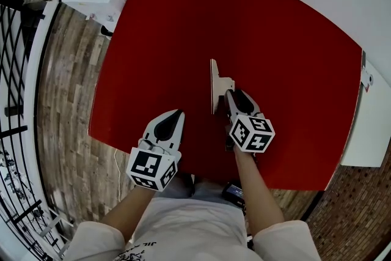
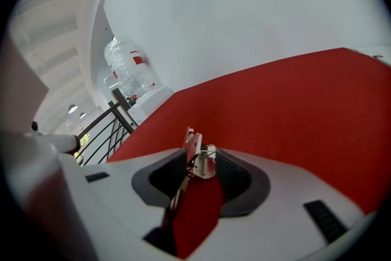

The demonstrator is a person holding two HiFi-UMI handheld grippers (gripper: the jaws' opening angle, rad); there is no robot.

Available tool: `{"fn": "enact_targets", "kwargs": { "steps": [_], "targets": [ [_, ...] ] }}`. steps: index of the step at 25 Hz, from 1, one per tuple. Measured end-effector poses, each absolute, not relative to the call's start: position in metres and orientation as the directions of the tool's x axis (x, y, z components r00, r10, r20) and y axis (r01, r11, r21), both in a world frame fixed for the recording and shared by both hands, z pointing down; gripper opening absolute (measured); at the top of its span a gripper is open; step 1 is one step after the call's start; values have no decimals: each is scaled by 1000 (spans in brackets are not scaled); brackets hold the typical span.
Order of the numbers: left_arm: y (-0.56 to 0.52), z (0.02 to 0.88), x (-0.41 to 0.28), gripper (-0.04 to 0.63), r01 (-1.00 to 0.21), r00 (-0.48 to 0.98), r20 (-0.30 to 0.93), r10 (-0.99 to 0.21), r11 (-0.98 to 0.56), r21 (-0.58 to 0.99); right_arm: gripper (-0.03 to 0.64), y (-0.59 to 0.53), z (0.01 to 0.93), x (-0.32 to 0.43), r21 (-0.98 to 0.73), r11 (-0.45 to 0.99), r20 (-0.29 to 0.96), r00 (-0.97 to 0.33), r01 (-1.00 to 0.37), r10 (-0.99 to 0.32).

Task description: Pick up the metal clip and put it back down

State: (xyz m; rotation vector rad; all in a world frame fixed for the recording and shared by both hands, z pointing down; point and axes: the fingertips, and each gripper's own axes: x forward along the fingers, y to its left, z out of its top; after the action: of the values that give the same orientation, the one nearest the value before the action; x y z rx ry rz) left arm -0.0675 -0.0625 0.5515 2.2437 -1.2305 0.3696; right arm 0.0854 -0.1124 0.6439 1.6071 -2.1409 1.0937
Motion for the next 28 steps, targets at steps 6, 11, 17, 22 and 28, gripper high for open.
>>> {"fn": "enact_targets", "kwargs": {
  "steps": [6,11,17,22,28],
  "targets": [
    [-63,538,-62,5,-839,544,461,-701,-441,319,126,-96,628,100,-381,113,614,-342,-918,-712],
    [-61,510,-60,5,-841,541,427,-725,-455,294,58,-85,592,107,-356,134,592,-334,-925,-733],
    [-47,474,-63,5,-846,533,405,-743,-461,269,5,-63,537,105,-359,162,555,-349,-919,-755],
    [-30,447,-59,5,-847,531,402,-746,-463,261,5,-41,489,97,-364,215,539,-393,-906,-745],
    [-17,422,-60,5,-850,527,376,-762,-465,249,5,-14,446,86,-317,260,510,-395,-912,-764]
  ]
}}
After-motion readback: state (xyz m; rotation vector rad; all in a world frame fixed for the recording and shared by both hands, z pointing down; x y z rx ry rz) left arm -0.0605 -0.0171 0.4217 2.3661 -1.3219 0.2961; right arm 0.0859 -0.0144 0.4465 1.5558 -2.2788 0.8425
